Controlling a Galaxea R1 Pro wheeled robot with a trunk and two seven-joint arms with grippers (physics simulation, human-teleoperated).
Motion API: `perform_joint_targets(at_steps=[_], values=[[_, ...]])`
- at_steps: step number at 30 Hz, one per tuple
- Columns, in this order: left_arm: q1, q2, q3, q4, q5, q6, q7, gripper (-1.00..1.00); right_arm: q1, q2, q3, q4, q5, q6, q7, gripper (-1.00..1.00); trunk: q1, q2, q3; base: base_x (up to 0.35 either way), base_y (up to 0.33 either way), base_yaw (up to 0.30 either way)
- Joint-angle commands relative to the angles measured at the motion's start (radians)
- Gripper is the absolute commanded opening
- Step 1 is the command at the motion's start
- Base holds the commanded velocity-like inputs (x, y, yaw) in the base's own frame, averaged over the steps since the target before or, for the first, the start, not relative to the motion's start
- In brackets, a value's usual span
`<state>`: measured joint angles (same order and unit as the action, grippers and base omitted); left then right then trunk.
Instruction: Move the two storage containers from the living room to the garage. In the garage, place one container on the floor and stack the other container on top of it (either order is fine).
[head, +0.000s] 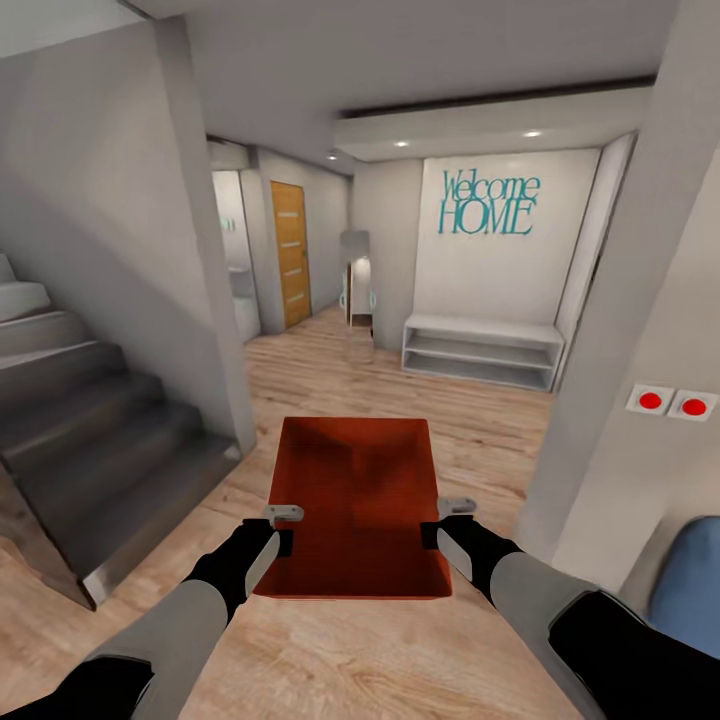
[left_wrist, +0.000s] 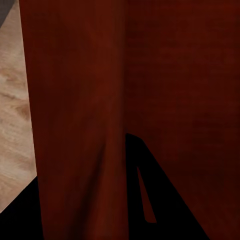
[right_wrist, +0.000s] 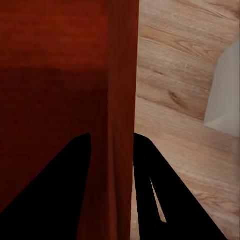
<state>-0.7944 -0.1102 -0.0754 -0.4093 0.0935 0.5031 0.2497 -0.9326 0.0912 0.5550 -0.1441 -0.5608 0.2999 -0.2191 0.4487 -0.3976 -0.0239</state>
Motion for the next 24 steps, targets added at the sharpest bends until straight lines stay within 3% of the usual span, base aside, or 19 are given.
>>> perform_joint_targets(at_steps=[1, 24], values=[[0.000, 0.011, -0.029, 0.026, 0.037, 0.002, 0.010, -1.00, -0.002, -0.001, 0.013, -0.006, -0.018, 0.004, -0.006, -1.00, 0.001, -0.002, -0.002, 0.322, 0.000, 0.000], [0.000, 0.012, -0.029, 0.030, 0.041, 0.000, 0.009, -1.00, -0.002, 0.003, 0.013, -0.006, -0.018, 0.004, -0.006, -1.00, 0.001, -0.002, -0.002, 0.322, 0.000, 0.000]])
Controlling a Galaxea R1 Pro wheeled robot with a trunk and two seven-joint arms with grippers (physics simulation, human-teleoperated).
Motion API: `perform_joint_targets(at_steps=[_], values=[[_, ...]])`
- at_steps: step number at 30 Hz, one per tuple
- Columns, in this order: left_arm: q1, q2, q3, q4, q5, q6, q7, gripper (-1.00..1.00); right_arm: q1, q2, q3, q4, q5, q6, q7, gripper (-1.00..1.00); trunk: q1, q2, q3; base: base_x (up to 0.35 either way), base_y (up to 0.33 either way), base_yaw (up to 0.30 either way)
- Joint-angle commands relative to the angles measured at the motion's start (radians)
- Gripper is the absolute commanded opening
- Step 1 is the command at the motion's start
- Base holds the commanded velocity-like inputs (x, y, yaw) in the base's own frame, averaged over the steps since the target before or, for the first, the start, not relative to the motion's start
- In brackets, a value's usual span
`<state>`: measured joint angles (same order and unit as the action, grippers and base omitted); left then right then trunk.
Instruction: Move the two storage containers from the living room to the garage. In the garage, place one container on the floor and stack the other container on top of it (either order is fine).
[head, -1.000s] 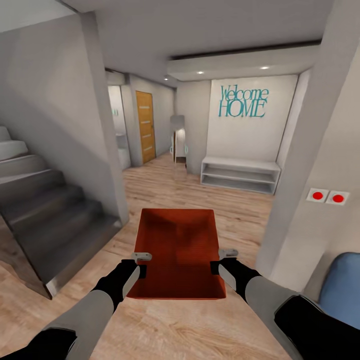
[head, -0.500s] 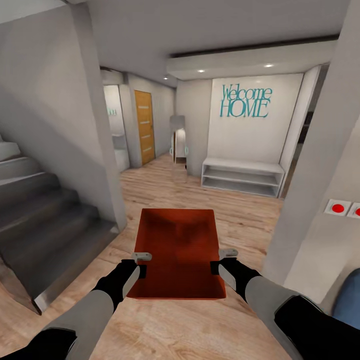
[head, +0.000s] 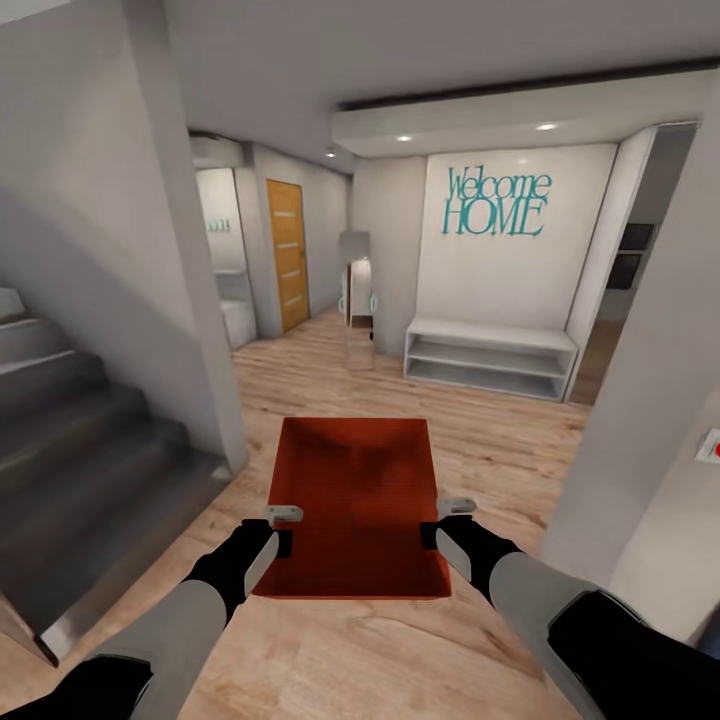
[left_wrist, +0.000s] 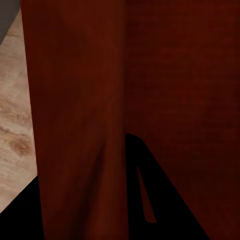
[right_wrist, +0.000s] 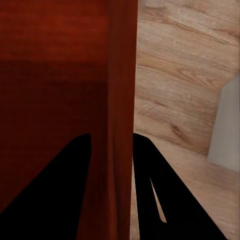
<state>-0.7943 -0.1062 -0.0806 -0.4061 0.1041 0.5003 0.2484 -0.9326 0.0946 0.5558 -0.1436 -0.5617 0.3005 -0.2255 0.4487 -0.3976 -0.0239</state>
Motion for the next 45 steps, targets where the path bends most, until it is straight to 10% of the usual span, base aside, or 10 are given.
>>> perform_joint_targets(at_steps=[1, 45], values=[[0.000, 0.008, -0.024, 0.027, 0.031, 0.002, 0.010, -1.00, -0.002, -0.001, 0.012, -0.007, -0.017, 0.003, 0.000, -1.00, 0.001, -0.002, -0.002, 0.322, 0.000, 0.000], [0.000, 0.008, -0.024, 0.033, 0.032, -0.041, 0.008, -1.00, -0.002, 0.001, 0.012, -0.007, -0.017, 0.003, 0.000, -1.00, 0.001, -0.002, -0.002, 0.322, 0.000, 0.000]])
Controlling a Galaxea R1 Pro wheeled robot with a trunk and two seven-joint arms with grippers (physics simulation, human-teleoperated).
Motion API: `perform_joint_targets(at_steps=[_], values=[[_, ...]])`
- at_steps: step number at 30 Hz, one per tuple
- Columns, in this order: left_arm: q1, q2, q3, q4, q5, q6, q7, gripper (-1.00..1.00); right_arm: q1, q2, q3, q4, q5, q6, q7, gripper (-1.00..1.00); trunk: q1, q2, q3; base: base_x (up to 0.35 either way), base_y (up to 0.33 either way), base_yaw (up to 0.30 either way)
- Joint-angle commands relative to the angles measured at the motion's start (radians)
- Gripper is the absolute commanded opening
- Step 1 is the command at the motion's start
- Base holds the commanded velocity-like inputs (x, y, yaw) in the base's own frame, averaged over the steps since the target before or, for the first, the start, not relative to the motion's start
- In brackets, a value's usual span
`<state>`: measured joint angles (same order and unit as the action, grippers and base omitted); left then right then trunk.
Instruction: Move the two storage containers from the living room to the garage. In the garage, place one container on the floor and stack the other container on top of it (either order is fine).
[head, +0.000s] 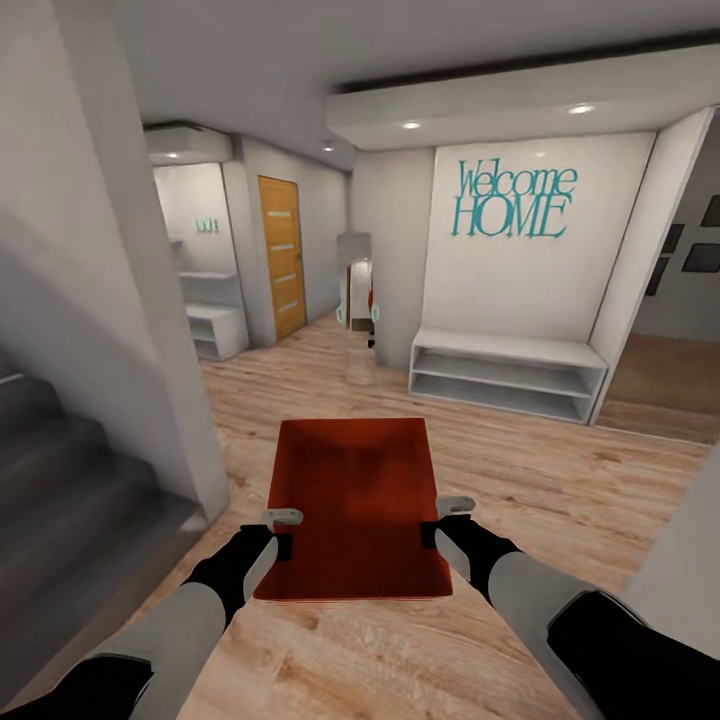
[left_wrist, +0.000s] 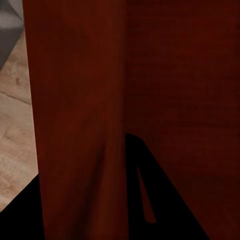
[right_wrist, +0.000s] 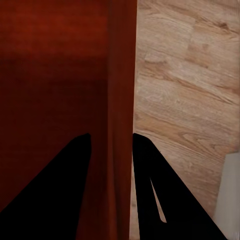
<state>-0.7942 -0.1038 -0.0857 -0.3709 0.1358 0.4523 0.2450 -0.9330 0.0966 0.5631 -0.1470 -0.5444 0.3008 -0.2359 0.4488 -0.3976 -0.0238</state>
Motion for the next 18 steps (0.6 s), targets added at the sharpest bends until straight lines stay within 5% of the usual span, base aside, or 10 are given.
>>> perform_joint_targets(at_steps=[1, 18], values=[[0.000, 0.006, -0.019, -0.003, 0.001, 0.007, 0.011, -1.00, -0.001, -0.001, 0.004, -0.003, -0.034, 0.003, 0.010, -1.00, 0.001, -0.002, -0.002, 0.322, 0.000, 0.000], [0.000, 0.006, -0.018, -0.002, 0.001, 0.005, 0.011, -1.00, -0.001, -0.004, 0.004, -0.003, -0.034, 0.002, 0.010, -1.00, 0.001, -0.002, -0.002, 0.322, 0.000, 0.000]])
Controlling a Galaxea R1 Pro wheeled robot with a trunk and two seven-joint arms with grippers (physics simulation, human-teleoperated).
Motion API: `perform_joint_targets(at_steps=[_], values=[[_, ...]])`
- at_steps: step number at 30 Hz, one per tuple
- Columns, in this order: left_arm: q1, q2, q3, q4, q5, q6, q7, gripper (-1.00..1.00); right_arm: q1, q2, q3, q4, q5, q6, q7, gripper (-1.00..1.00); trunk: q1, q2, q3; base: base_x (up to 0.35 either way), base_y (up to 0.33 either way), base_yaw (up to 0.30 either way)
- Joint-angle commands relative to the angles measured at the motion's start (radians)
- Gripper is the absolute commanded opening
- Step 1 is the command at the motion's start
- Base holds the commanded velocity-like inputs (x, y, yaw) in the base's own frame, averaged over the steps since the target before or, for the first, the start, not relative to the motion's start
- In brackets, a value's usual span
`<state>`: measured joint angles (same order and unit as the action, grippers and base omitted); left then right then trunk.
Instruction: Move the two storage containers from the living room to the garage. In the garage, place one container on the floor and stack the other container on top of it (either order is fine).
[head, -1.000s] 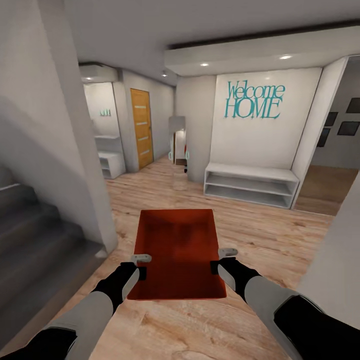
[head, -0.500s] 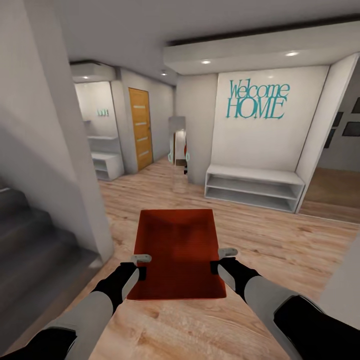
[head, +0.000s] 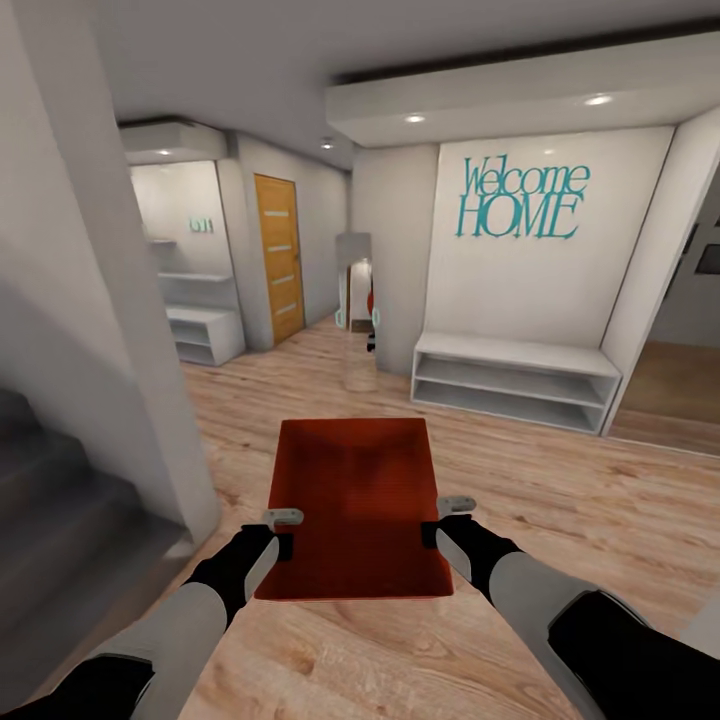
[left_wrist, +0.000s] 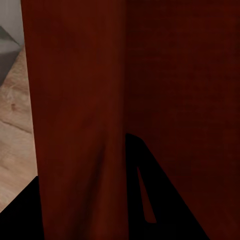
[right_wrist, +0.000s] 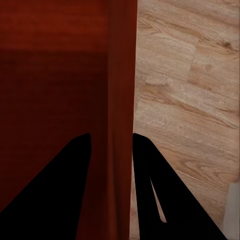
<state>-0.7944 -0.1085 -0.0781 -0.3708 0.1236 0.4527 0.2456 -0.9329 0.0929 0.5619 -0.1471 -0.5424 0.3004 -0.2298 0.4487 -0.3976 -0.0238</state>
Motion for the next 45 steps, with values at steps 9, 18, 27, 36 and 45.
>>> perform_joint_targets(at_steps=[9, 18, 27, 36, 45], values=[[0.000, 0.010, -0.026, -0.002, 0.013, 0.005, 0.011, -1.00, -0.001, -0.001, 0.006, -0.003, -0.035, 0.002, 0.004, -1.00, 0.001, -0.002, -0.002, 0.322, 0.000, 0.000], [0.000, 0.010, -0.026, -0.001, 0.013, 0.006, 0.011, -1.00, -0.001, -0.002, 0.006, -0.003, -0.036, 0.003, 0.004, -1.00, 0.001, -0.002, -0.002, 0.322, 0.000, 0.000], [0.000, 0.010, -0.026, -0.001, 0.013, 0.005, 0.011, -1.00, -0.001, -0.001, 0.006, -0.003, -0.036, 0.002, 0.004, -1.00, 0.001, -0.002, -0.002, 0.322, 0.000, 0.000], [0.000, 0.010, -0.026, -0.001, 0.013, 0.004, 0.011, -1.00, -0.001, 0.001, 0.006, -0.003, -0.036, 0.002, 0.004, -1.00, 0.001, -0.002, -0.002, 0.322, 0.000, 0.000], [0.000, 0.010, -0.026, -0.001, 0.013, 0.004, 0.011, -1.00, -0.001, -0.001, 0.006, -0.003, -0.036, 0.002, 0.004, -1.00, 0.001, -0.002, -0.002, 0.322, 0.000, 0.000]])
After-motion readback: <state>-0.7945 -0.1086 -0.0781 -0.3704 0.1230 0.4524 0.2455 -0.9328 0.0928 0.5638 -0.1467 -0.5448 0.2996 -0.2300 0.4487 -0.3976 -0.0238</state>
